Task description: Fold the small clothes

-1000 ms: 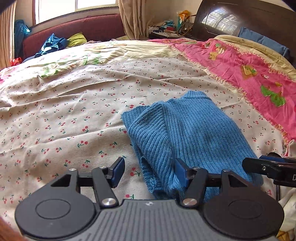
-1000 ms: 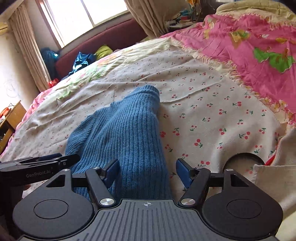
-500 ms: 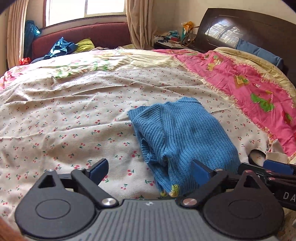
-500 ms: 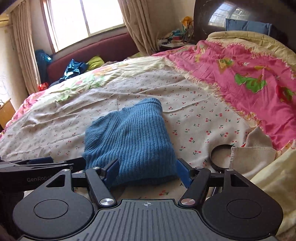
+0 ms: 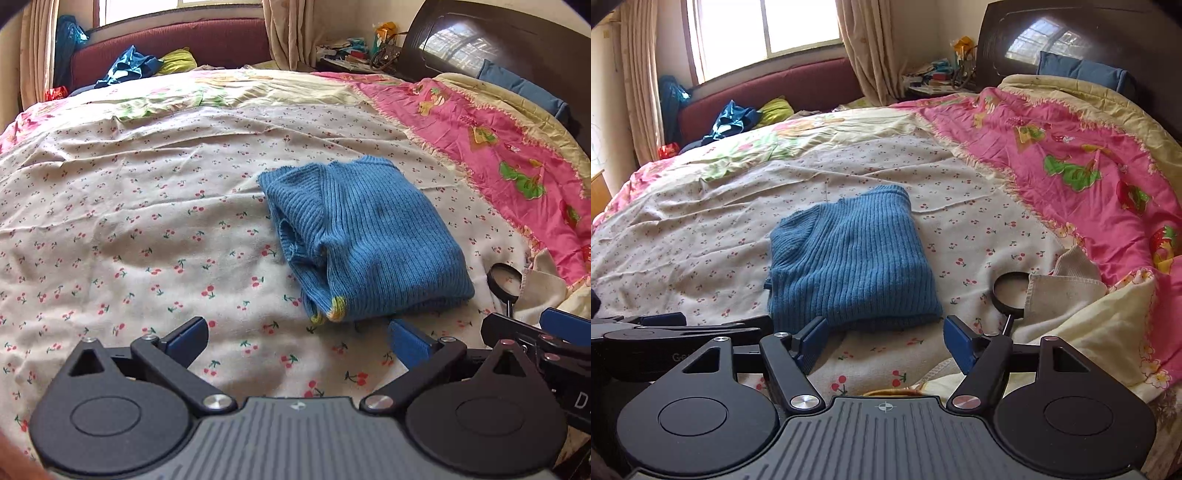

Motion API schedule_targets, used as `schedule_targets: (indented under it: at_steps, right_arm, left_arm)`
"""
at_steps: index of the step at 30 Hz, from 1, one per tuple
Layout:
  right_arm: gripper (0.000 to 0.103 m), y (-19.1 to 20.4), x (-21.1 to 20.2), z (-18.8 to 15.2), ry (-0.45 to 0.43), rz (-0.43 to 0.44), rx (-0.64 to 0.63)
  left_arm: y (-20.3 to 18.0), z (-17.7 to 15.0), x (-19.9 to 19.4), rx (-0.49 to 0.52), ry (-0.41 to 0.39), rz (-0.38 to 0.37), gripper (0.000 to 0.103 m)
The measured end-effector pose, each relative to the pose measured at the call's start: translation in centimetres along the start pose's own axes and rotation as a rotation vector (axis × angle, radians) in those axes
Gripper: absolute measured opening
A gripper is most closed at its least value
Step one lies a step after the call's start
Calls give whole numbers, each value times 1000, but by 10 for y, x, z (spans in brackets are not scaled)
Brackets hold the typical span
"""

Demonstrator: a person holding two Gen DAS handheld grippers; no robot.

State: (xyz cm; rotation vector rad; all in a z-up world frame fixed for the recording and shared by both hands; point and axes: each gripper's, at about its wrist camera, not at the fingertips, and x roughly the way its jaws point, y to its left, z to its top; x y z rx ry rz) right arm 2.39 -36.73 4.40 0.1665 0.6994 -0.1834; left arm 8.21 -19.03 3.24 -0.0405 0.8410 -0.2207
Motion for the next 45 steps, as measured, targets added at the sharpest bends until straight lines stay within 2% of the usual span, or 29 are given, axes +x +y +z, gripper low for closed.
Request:
schedule_targets:
  at_steps: [5, 10, 21, 29, 45]
  right_arm:
    - [71, -5, -4, -8, 14, 2, 31]
    - [71, -6, -5, -15, 28, -6, 35]
    - [71, -7, -1, -24, 56, -33, 47]
    - [71, -10, 2, -27, 68, -102, 48]
    - [71, -9, 1, -27, 70, -109, 47]
  left_arm:
    - [-6, -9, 2, 32, 37, -1, 103]
    - [-5, -11, 2, 22, 51, -10, 103]
    - [-6, -16, 1, 45, 40, -8, 103]
    - [-6, -18, -6, 66, 13, -4, 103]
    - [-6, -20, -13, 71, -7, 5, 103]
